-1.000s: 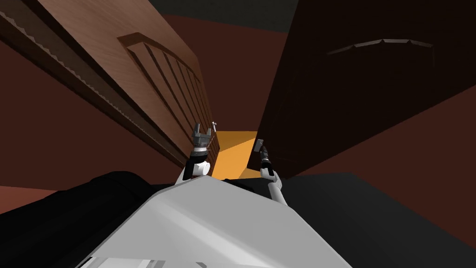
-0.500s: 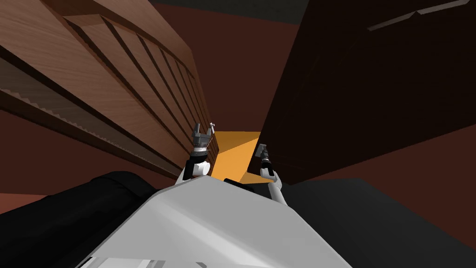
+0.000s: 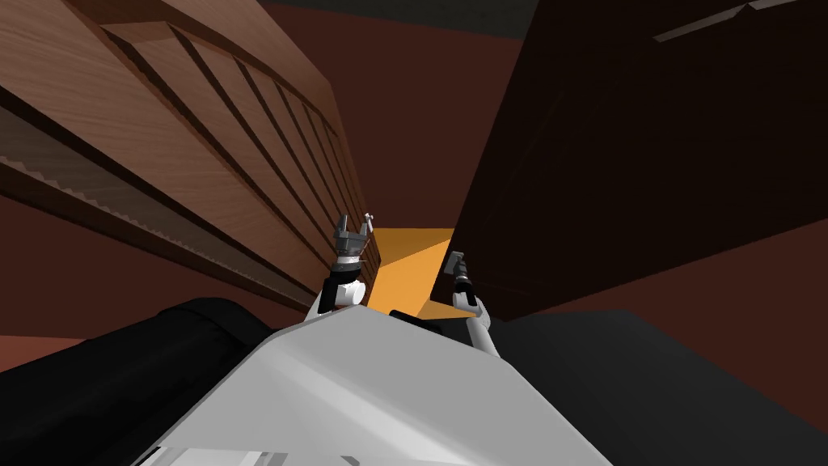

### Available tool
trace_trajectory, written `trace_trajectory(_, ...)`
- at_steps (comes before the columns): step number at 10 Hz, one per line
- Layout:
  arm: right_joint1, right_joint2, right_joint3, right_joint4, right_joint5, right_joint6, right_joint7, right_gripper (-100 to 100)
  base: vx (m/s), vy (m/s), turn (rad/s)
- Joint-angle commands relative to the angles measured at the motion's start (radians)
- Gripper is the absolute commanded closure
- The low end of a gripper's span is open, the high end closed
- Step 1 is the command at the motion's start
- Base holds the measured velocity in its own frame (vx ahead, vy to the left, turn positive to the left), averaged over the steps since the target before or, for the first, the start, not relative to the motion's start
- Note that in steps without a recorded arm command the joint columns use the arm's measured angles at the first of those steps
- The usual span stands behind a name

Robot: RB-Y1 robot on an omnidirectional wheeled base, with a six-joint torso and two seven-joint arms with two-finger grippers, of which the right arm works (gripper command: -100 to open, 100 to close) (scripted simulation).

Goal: Push the door open

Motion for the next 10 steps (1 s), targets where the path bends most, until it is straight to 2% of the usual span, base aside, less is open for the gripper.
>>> trace_trajectory(1,0.0,0.0,0.0,-0.001,0.0,-0.001,-0.001,100,-0.01,0.0,-0.003)
trace_trajectory(2,0.0,0.0,0.0,-0.001,0.0,-0.001,-0.001,100,0.0,0.0,0.0)
trace_trajectory(3,0.0,-0.005,-0.013,0.004,-0.002,0.001,0.003,100,0.097,0.037,-0.038)
trace_trajectory(6,-0.002,-0.012,-0.032,0.007,-0.006,0.001,0.007,100,0.164,0.057,-0.039)
trace_trajectory(10,-0.006,-0.022,-0.074,0.015,-0.014,0.002,0.016,100,0.18,0.078,-0.052)
